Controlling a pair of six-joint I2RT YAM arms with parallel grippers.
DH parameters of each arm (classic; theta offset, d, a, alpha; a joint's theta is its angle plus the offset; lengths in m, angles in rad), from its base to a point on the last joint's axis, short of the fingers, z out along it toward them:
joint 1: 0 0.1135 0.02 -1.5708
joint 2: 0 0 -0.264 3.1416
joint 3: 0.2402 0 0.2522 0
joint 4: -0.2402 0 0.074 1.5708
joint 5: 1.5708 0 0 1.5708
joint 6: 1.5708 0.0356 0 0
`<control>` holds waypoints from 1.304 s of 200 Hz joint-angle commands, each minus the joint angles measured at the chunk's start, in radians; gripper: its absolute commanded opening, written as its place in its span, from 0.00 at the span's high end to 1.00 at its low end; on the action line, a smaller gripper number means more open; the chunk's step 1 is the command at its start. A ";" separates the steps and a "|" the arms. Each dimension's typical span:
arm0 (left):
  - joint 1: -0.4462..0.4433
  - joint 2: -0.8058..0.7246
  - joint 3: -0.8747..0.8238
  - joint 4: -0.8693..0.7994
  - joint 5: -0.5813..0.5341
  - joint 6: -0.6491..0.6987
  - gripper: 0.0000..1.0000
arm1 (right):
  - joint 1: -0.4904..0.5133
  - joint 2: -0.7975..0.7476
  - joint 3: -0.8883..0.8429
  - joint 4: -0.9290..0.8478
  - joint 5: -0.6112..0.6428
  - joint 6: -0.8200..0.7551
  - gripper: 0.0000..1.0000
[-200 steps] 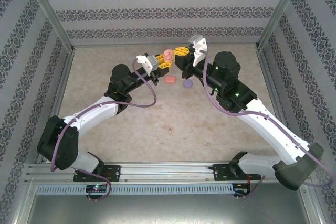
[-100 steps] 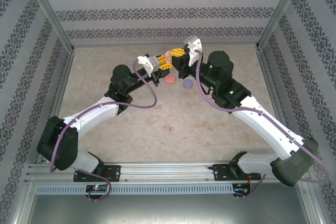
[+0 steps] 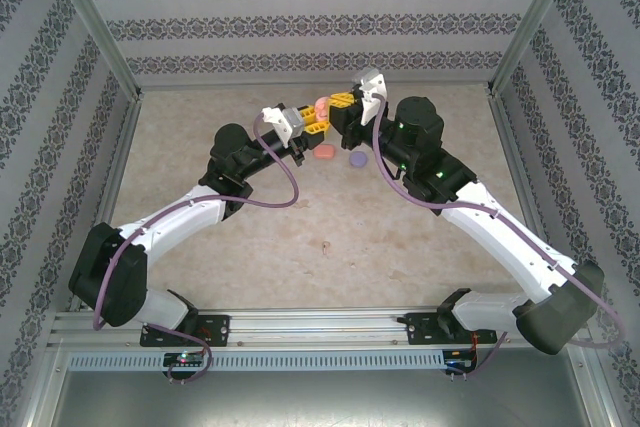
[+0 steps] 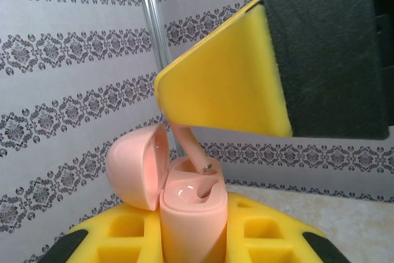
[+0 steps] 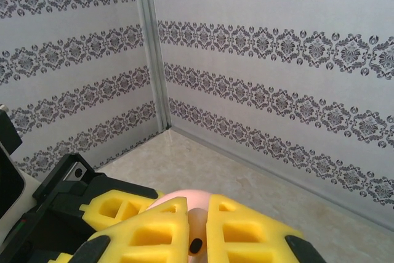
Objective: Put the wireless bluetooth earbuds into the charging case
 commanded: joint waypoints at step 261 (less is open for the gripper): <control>-0.015 -0.039 0.054 -0.015 0.010 0.004 1.00 | -0.006 -0.040 -0.084 0.025 -0.038 0.039 0.91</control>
